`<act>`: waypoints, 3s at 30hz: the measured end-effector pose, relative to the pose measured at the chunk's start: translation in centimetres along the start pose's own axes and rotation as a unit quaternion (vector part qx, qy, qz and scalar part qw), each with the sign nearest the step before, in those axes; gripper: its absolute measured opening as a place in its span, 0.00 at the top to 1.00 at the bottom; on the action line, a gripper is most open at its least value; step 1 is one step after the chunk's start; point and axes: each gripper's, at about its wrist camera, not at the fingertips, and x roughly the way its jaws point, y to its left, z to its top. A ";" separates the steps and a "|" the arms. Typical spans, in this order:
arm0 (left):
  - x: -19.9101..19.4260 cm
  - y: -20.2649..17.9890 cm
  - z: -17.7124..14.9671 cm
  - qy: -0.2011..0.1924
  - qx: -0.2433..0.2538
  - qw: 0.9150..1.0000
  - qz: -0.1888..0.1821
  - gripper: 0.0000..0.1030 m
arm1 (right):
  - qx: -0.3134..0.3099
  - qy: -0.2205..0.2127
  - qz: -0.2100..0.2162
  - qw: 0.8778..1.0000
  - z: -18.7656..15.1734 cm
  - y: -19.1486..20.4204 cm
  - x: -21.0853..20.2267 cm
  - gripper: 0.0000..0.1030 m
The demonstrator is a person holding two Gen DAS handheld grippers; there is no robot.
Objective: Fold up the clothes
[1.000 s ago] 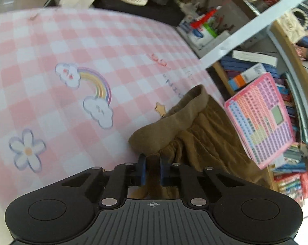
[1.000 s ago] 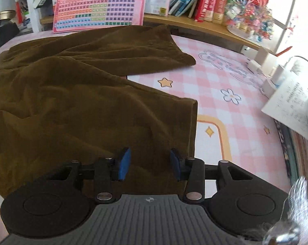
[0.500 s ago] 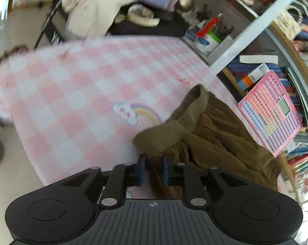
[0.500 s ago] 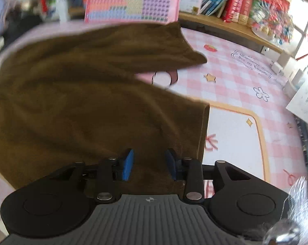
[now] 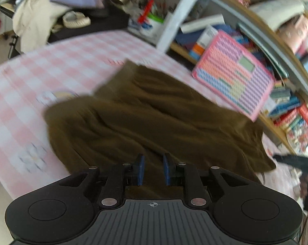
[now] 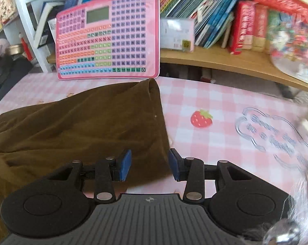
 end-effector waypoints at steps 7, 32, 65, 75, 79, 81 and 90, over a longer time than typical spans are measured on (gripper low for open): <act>1.0 -2.3 -1.5 0.017 -0.013 1.000 0.018 0.80 | -0.021 0.055 0.046 0.997 0.9 -1.3 3.3 0.87; 3.5 -4.4 -1.7 0.048 -0.018 0.998 0.033 0.80 | 0.055 -0.037 0.219 0.974 0.2 -4.2 -5.5 0.97; 2.1 -0.3 3.5 -0.002 0.035 0.998 -0.051 0.80 | 0.080 -0.032 -0.027 0.996 -12.1 6.3 -11.1 0.66; 1.0 5.0 5.6 -0.006 0.043 0.997 -0.059 0.79 | 0.107 -0.019 -0.102 0.989 -16.7 11.4 -13.1 0.66; 0.6 7.5 6.5 -0.011 0.047 0.998 -0.044 0.70 | 0.118 -0.012 -0.132 0.984 -18.3 13.0 -13.2 0.66; 0.5 8.5 6.8 -0.012 0.050 0.998 -0.036 0.70 | 0.124 -0.008 -0.148 0.981 -19.1 13.7 -13.1 0.66; 2.6 8.4 8.3 0.007 0.114 0.991 -0.072 0.76 | 0.090 0.015 -0.197 0.976 -20.5 15.8 -12.2 0.70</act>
